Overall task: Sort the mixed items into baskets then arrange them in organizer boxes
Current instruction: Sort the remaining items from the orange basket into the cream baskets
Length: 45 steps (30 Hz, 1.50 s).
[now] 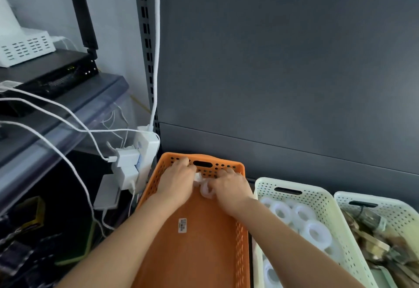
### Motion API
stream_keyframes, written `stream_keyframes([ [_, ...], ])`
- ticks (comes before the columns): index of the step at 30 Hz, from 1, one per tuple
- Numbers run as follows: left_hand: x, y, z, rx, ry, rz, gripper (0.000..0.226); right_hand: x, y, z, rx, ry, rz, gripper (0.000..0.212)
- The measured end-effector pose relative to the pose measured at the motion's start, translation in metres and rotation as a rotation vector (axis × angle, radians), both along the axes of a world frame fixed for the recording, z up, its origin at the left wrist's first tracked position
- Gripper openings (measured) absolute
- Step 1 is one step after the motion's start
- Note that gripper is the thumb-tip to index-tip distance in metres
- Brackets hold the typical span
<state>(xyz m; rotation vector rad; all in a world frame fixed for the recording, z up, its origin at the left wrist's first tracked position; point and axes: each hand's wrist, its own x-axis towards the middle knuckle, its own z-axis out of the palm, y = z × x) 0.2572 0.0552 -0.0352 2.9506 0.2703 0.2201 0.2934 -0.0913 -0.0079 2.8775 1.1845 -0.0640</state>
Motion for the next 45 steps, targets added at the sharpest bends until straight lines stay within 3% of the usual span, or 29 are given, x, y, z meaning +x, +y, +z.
stream_keyframes([
  [5, -0.004, -0.002, 0.008, -0.183, -0.072, 0.039, 0.015, -0.001, -0.012, -0.006, 0.166, -0.017, -0.028, 0.024],
  [11, -0.015, -0.042, 0.041, -0.374, -0.376, -0.022, 0.015, -0.02, -0.052, 0.013, 0.673, -0.158, -0.084, 0.011],
  [16, -0.027, -0.103, 0.056, -0.422, -0.454, -0.143, 0.02, -0.026, -0.123, 0.026, 0.818, -0.159, -0.245, 0.011],
  [22, -0.046, -0.158, 0.052, -0.372, -0.324, -0.275, 0.02, -0.045, -0.199, 0.024, 0.732, -0.063, -0.328, 0.017],
  [28, -0.079, -0.187, 0.038, -0.186, -0.078, -0.375, 0.021, -0.071, -0.247, 0.018, 0.569, 0.162, -0.233, 0.018],
  [32, -0.094, -0.201, 0.027, -0.171, 0.044, -0.447, 0.02, -0.078, -0.261, 0.013, 0.447, 0.183, -0.153, 0.013],
  [45, -0.1, -0.197, 0.028, -0.247, 0.04, -0.369, 0.027, -0.069, -0.241, 0.002, 0.38, 0.09, -0.11, 0.035],
])
